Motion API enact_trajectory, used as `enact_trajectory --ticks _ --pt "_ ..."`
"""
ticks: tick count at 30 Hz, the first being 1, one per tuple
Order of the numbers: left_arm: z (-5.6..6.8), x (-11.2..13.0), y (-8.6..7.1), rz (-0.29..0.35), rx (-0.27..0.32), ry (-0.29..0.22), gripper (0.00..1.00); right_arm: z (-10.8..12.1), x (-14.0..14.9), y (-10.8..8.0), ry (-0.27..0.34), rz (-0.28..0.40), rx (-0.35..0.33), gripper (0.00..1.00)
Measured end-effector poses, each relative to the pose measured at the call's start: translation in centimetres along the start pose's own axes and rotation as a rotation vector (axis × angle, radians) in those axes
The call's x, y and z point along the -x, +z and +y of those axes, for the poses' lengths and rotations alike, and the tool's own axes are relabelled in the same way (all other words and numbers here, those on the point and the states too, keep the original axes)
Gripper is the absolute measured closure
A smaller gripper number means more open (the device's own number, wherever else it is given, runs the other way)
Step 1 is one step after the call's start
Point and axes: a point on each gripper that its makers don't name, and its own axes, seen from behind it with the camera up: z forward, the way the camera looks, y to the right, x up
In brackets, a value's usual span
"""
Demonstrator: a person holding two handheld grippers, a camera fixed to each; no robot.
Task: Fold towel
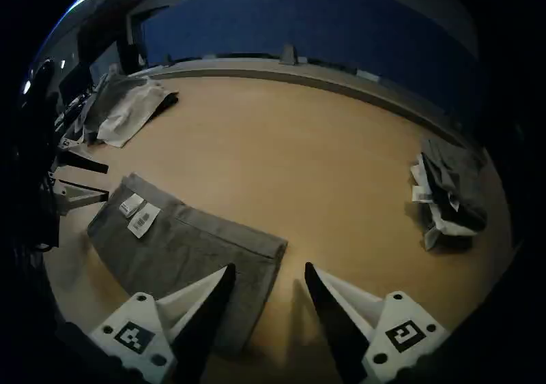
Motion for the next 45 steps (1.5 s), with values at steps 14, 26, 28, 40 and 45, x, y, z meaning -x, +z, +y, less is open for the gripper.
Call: enact_trajectory --ticks 14,26,28,40,45 --pt "0.4 -0.2 -1.5 0.023 -0.001 -0.012 0.03 -0.3 0.2 -1.4 0.004 0.014 -0.003 0.00" --pt "0.8 2.8 -5.2 0.037 -0.024 -0.075 0.03 -1.4 2.6 -3.7 -0.003 0.002 -0.020 0.00" --pt "0.9 3.5 -5.7 0.033 -0.028 -0.088 0.03 -1.6 3.1 -3.9 0.000 -0.001 -0.022 0.00" --pt "2.0 6.6 -7.7 0.019 -0.023 -0.095 0.03 -3.8 6.1 -5.4 -0.016 -0.020 -0.045 0.00" --pt "2.5 7.2 -8.2 0.015 -0.019 -0.088 0.03 -4.0 6.7 -5.3 -0.031 -0.028 -0.055 0.04"
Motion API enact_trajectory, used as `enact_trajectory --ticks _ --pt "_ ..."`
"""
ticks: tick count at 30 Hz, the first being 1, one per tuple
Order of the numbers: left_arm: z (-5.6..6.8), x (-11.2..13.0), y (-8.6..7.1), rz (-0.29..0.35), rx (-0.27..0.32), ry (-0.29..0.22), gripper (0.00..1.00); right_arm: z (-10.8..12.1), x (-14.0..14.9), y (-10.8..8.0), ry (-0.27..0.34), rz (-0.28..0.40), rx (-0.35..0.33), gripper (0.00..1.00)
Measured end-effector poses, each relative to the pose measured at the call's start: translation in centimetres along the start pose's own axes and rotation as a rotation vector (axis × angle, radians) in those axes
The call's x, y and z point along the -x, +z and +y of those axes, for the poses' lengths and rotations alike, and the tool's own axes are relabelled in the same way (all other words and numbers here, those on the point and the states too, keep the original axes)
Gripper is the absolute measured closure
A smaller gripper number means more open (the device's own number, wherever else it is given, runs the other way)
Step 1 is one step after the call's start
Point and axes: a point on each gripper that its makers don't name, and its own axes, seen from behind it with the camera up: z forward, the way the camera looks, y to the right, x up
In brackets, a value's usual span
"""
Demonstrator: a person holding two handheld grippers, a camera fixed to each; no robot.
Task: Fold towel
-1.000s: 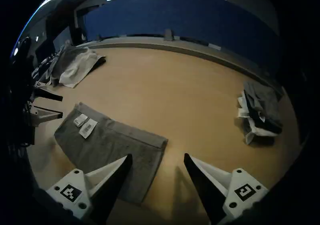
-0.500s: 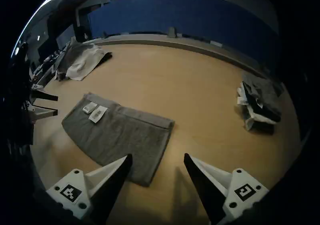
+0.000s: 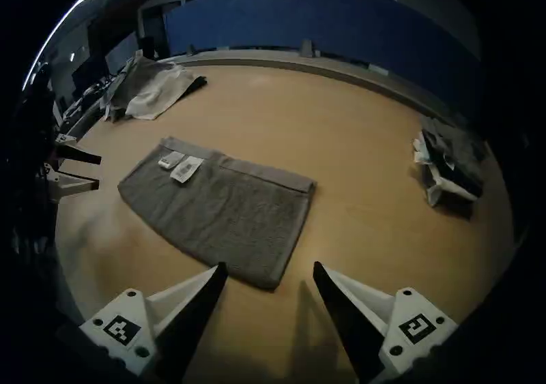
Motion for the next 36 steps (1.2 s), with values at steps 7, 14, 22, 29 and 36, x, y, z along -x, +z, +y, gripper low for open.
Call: enact_trajectory --ticks 7,14,22,29,36 --pt "0.5 0.5 -0.5 0.000 0.011 -0.001 0.03 0.0 0.8 0.4 -0.006 -0.022 -0.021 0.23" --pt "0.6 0.6 -0.9 0.003 0.014 -0.004 0.03 -0.1 1.6 0.9 -0.002 -0.044 -0.041 0.39" --pt "0.7 0.5 -1.2 0.008 0.015 -0.008 0.03 -0.2 2.1 1.4 0.002 -0.063 -0.060 0.56" --pt "0.8 0.5 -1.1 0.010 0.014 -0.008 0.03 -0.4 2.5 1.4 0.003 -0.075 -0.072 0.77" --pt "0.8 0.6 -1.1 0.007 0.013 -0.010 0.03 -0.4 2.6 1.4 -0.010 -0.075 -0.073 0.96"
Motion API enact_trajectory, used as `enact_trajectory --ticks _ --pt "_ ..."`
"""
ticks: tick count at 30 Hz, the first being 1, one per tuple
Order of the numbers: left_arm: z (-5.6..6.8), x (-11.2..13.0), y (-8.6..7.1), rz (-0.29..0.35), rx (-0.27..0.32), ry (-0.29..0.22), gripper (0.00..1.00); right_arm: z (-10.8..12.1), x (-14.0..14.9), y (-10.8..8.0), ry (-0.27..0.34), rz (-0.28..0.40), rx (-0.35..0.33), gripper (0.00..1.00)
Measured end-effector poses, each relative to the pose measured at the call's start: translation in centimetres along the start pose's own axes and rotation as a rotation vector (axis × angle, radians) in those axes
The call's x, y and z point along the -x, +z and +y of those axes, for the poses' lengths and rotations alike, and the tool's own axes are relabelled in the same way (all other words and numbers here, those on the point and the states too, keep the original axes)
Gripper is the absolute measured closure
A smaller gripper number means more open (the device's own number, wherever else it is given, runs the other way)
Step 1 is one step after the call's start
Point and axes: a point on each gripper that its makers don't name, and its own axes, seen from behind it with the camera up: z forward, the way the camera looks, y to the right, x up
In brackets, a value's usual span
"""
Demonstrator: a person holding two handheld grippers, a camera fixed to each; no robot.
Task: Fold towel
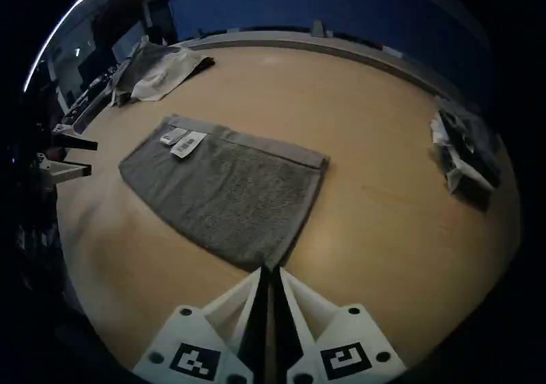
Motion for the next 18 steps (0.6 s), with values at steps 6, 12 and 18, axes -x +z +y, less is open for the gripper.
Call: enact_trajectory --ticks 6,12,18 --pt "0.1 0.1 0.1 -0.002 0.000 -0.001 0.03 -0.1 -0.2 -0.2 -0.011 0.011 0.000 0.98" --pt "0.0 0.0 0.0 0.001 0.001 -0.001 0.03 0.0 -1.2 -0.7 -0.010 0.036 0.005 0.98" --pt "-0.1 -0.1 -0.2 0.004 0.001 0.000 0.03 -0.1 -3.4 -1.8 -0.030 0.082 0.015 0.98"
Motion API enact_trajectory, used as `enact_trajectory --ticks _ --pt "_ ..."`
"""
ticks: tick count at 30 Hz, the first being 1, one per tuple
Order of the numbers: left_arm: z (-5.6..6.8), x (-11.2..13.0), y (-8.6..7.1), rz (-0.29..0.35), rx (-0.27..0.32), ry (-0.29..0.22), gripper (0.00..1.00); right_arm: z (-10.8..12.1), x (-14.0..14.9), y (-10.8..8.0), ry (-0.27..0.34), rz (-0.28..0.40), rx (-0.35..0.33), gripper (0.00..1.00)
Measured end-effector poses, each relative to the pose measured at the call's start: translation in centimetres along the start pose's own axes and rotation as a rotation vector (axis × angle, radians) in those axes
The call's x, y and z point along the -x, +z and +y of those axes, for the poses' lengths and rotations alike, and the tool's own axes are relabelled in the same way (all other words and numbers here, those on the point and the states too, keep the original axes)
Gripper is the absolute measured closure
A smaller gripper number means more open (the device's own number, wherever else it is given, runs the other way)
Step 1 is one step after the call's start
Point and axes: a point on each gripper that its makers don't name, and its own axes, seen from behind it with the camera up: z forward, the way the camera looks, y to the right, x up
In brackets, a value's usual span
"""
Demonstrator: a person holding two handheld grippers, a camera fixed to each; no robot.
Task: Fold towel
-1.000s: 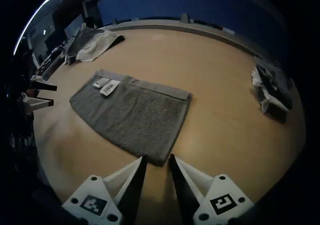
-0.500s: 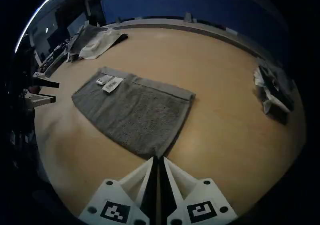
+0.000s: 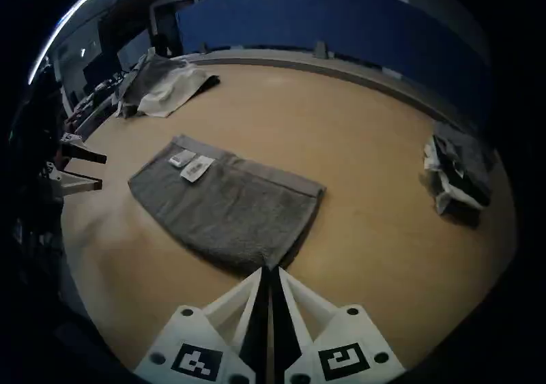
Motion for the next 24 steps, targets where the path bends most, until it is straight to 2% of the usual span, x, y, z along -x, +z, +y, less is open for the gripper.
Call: enact_trajectory --ticks 6,24 --pt "-0.1 -0.1 -0.2 0.007 0.001 -0.008 0.03 -0.5 -2.9 -0.7 -0.035 0.047 0.003 0.98" --pt "-0.5 -0.3 -0.7 0.030 0.005 -0.021 0.03 -3.4 -9.3 -0.1 -0.176 0.099 -0.017 0.98"
